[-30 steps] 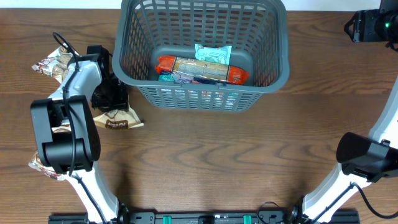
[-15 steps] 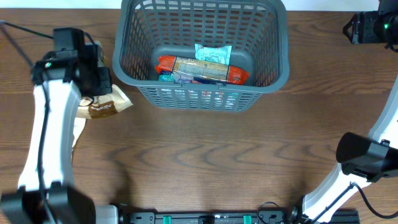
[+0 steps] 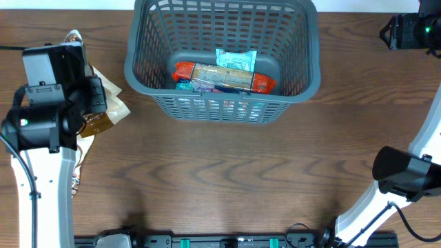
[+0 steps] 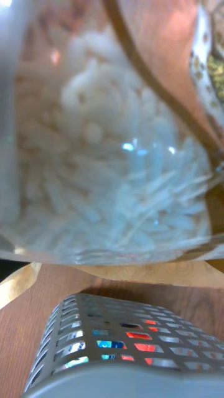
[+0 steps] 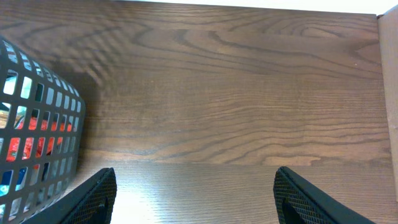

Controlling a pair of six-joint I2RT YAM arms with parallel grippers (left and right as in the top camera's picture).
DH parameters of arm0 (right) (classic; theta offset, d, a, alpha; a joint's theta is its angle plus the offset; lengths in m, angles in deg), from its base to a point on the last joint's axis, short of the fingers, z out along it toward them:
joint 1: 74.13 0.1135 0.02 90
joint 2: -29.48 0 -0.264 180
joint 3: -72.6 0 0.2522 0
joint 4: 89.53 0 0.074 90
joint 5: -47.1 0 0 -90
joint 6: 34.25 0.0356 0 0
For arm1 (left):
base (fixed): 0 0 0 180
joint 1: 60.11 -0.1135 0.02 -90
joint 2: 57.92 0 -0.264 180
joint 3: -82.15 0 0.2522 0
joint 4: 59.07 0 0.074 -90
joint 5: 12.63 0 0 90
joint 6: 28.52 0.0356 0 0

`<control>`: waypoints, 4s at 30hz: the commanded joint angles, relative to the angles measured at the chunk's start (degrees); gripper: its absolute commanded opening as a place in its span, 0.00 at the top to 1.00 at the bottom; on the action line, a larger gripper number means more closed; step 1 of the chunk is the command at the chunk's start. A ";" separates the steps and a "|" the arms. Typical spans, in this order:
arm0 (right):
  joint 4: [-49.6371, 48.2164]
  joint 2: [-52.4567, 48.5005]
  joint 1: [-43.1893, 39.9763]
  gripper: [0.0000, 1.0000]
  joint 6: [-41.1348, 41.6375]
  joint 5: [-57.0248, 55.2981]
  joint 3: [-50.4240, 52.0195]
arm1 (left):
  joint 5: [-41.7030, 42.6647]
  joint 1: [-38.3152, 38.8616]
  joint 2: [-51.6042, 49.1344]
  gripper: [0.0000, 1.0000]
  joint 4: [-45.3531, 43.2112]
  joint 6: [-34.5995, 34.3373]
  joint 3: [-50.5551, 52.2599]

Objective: Pack container

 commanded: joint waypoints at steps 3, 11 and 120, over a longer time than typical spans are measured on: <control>0.15 -0.52 0.35 0.32 -0.24 0.48 0.02 | 4.90 2.16 2.40 0.94 -3.32 4.87 -2.32; 0.17 -0.52 0.28 0.32 -0.72 0.46 0.02 | 8.57 12.22 3.10 0.94 -14.19 12.81 -9.55; 1.57 -0.52 0.20 0.33 -2.16 0.46 0.02 | 21.77 22.32 -23.41 0.57 -22.47 38.56 -11.23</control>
